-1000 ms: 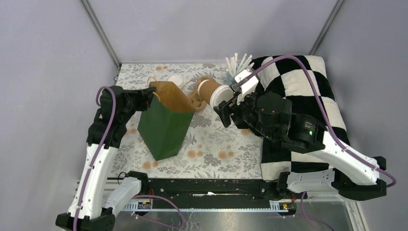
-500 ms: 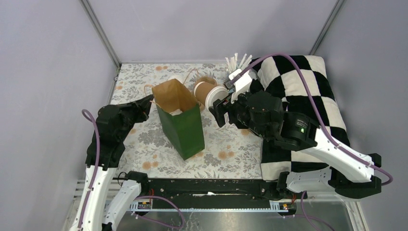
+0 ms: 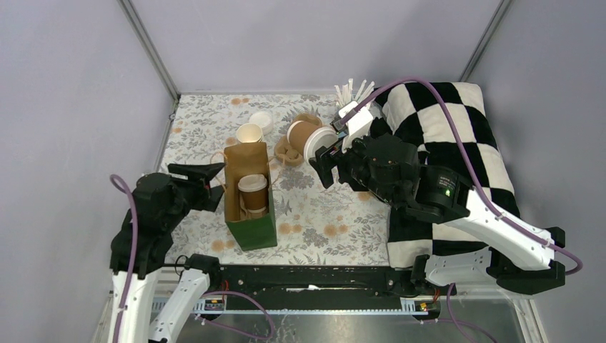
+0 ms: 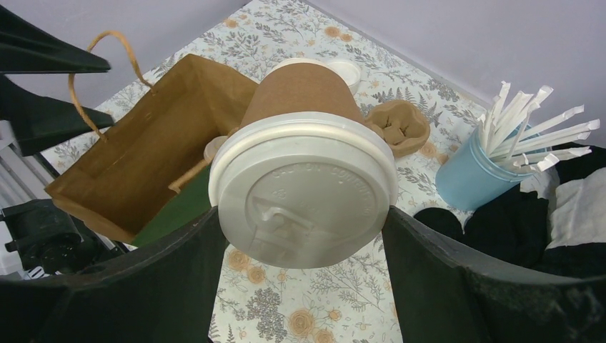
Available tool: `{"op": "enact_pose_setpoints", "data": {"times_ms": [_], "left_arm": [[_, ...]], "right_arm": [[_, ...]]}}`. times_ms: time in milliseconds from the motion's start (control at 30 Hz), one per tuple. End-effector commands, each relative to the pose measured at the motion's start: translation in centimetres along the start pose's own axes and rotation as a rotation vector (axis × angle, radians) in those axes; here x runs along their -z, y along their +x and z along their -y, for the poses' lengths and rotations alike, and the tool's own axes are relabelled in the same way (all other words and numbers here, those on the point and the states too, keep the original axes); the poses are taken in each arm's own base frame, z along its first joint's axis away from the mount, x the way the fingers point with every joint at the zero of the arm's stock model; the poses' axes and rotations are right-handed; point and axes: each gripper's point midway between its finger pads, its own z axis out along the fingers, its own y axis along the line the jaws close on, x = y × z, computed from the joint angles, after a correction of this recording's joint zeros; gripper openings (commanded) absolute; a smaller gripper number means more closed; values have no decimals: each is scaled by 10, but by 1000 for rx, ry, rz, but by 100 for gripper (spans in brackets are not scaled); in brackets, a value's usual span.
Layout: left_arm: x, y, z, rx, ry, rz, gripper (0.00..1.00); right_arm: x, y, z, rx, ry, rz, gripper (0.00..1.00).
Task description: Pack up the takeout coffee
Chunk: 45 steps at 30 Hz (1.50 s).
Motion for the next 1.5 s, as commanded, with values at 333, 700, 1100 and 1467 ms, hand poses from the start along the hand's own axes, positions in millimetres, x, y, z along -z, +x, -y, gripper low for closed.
{"op": "enact_pose_setpoints", "data": {"times_ms": [333, 700, 1100, 1467], "left_arm": [[53, -68, 84, -981, -196, 301, 92], [-54, -60, 68, -1217, -454, -44, 94], [-55, -46, 4, -1191, -548, -240, 76], [-80, -60, -17, -1202, -620, -215, 40]], "right_arm": [[3, -17, 4, 10, 20, 45, 42], [6, -23, 5, 25, 10, 52, 41], [6, -22, 9, 61, 26, 48, 42], [2, -19, 7, 100, 20, 41, 43]]}}
